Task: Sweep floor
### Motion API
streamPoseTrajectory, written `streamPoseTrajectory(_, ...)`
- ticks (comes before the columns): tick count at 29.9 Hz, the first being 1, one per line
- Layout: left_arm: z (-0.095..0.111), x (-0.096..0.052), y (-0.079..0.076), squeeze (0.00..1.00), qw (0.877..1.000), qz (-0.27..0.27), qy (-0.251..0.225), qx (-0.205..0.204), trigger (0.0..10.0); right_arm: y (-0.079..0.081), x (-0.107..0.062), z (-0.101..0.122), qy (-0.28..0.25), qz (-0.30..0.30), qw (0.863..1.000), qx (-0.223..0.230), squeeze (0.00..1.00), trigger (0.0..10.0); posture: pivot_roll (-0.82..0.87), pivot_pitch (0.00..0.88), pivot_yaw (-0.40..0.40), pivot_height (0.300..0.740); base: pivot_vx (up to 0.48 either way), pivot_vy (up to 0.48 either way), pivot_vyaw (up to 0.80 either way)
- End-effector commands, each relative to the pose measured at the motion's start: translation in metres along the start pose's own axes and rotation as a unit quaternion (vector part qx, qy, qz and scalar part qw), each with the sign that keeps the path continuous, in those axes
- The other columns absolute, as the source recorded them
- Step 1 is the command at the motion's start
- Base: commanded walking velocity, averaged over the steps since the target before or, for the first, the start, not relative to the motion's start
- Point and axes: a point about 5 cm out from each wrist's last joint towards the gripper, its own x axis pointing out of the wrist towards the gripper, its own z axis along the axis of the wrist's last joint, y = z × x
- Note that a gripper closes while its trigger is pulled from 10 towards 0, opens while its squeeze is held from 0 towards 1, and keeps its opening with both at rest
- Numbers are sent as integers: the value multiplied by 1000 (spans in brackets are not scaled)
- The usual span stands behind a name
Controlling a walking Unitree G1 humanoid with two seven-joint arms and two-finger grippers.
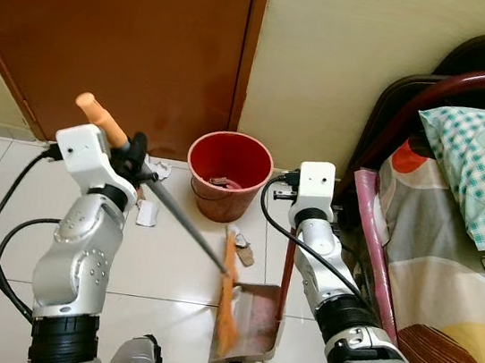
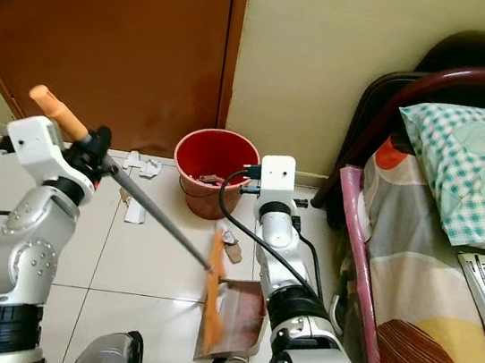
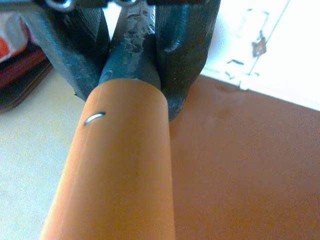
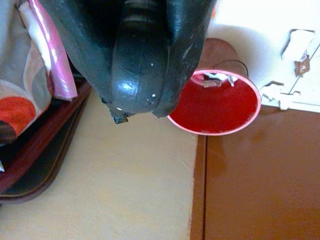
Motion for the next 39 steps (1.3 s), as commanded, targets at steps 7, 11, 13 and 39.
streamPoseTrajectory(7,11,-3,1,0,999,-13,-25,-39,10000,-13,-6,-13,10,-2,1000,0,0,10000,90,128,-66,740,0,0,0)
streamPoseTrajectory(11,12,-7,8,0,999,-17,-23,-16,10000,-19,-8,-17,11,-4,1000,-9,0,10000,89,130,-66,740,0,0,0)
streamPoseTrajectory(13,13,-11,12,0,1000,-24,-17,1,10000,-26,-10,-18,8,-7,1000,-15,0,10000,89,135,-66,740,0,0,0)
streamPoseTrajectory(39,-15,-33,-10,0,975,-190,92,74,10000,-50,-22,-18,-19,-19,998,-51,0,10000,67,132,-56,740,0,0,0)
